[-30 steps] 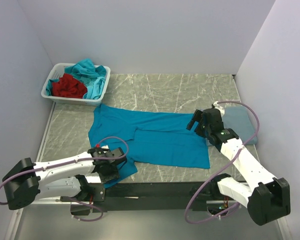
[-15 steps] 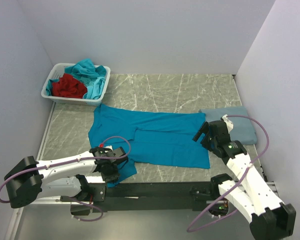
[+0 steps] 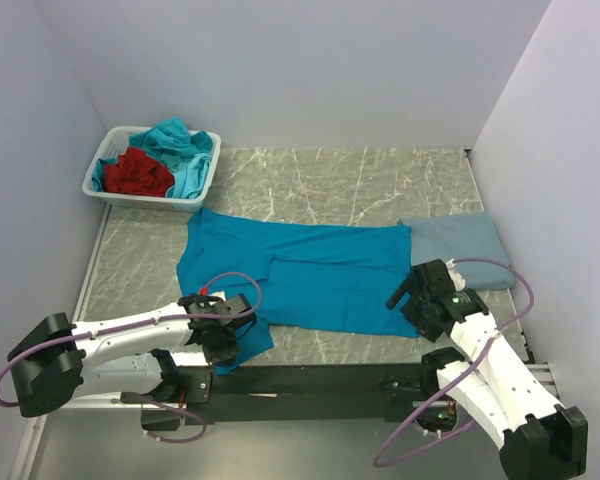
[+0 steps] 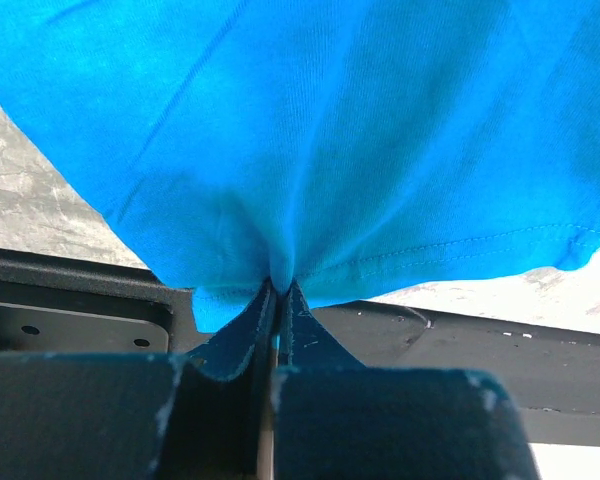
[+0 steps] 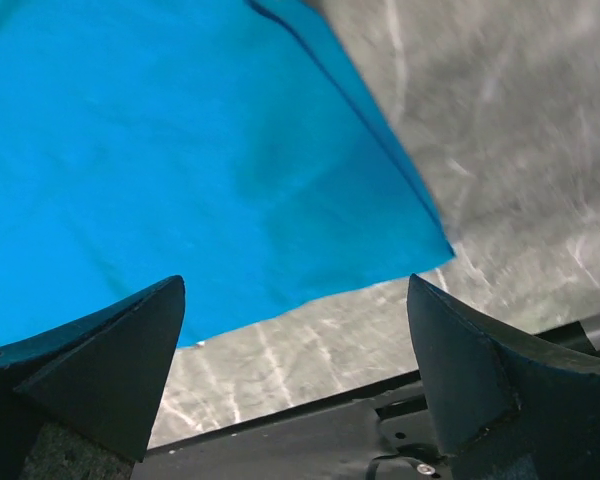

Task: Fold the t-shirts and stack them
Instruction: Fold the tshirt

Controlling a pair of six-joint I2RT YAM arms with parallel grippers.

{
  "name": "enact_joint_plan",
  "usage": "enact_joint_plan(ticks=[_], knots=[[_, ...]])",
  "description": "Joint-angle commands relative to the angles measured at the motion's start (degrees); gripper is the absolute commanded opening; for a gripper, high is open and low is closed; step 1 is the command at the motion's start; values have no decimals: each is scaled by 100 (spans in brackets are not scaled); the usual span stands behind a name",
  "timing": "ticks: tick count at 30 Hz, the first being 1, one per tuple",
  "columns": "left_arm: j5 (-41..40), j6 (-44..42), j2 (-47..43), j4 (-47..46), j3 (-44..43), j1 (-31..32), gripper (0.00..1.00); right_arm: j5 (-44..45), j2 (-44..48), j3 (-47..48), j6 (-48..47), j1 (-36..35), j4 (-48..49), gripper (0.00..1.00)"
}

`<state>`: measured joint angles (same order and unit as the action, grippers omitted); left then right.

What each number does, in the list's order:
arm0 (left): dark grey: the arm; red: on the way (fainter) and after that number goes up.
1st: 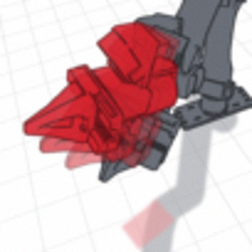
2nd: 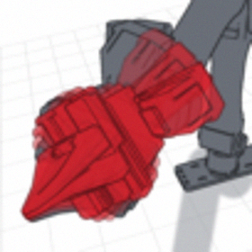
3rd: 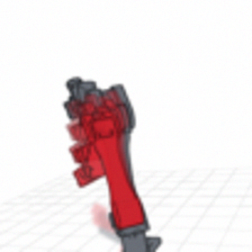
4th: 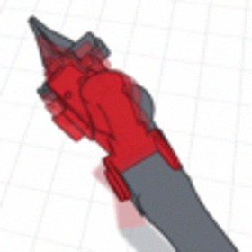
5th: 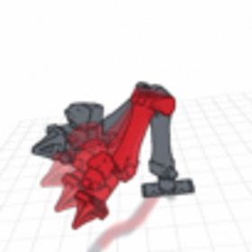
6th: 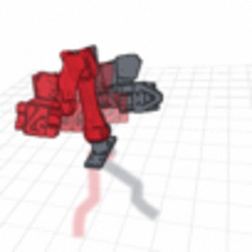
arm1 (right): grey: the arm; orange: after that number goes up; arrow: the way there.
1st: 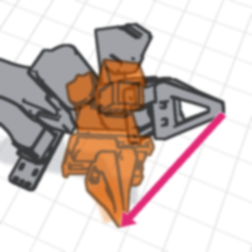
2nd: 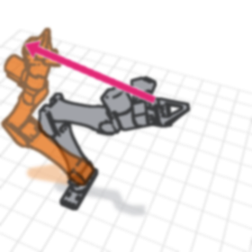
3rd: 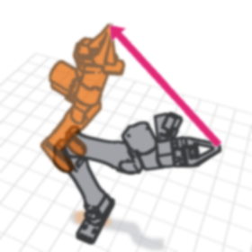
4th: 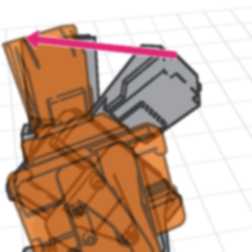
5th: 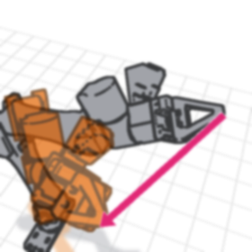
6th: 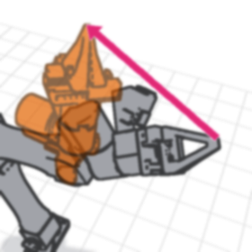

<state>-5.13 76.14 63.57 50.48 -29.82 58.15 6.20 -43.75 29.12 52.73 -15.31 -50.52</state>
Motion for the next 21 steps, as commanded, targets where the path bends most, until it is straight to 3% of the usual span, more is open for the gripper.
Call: enact_joint_plan(ticks=[1, 14, 17, 21], knots=[[-217, -11, -20, 270, -67, 21, 1, 84, 94, -161, 387, 28, -230, 97], [-340, -477, 50, 437, -498, -409, 1, 40, -143, -820, 896, 28, 455, 82], [-305, -609, 33, 419, -568, -550, 1, 13, -266, -900, 888, 37, 727, 75], [-349, -723, 85, 472, -709, -699, 1, 22, -529, -838, 835, 28, 895, 57]])
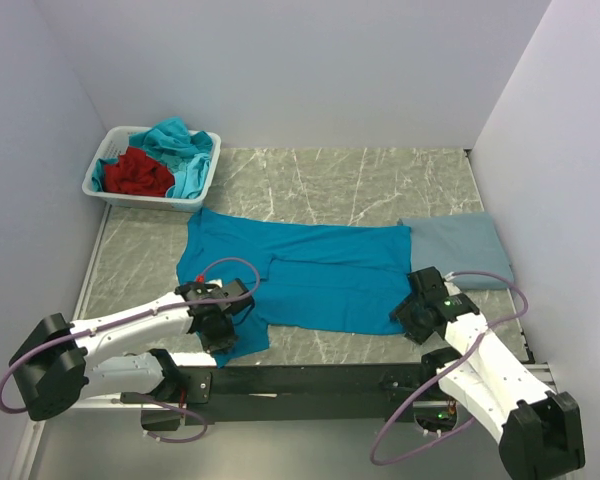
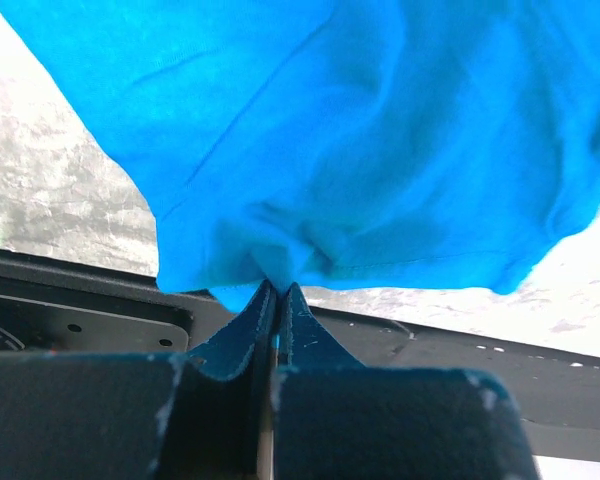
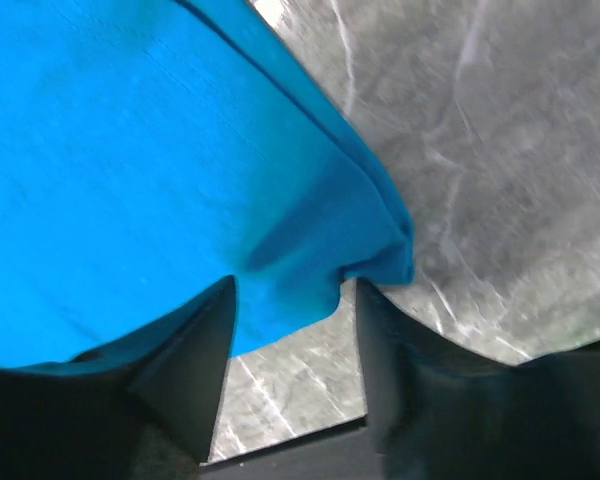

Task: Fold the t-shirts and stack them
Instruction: Fold the tshirt

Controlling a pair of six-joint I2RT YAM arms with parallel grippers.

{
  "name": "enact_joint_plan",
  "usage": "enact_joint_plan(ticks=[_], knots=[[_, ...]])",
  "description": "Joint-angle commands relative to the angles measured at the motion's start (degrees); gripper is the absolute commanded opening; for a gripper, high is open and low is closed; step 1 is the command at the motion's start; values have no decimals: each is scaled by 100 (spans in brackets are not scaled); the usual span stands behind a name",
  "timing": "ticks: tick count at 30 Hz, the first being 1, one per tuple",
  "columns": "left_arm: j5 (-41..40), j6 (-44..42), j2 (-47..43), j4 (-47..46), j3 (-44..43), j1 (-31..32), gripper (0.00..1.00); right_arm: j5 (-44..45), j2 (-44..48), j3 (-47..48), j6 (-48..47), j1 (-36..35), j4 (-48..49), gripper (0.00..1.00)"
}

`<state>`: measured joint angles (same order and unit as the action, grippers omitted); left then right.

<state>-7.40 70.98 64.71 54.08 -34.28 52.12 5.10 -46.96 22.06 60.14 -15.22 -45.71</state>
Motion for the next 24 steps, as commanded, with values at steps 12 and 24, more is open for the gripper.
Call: enact_joint_plan(ticks=[12, 24], knots=[[-60, -655, -20, 111, -693, -597, 1, 245, -191, 96, -125, 19, 186, 1], [-684, -1367, 499, 463, -1871, -1159, 1, 113, -533, 737, -424, 28, 168, 0]])
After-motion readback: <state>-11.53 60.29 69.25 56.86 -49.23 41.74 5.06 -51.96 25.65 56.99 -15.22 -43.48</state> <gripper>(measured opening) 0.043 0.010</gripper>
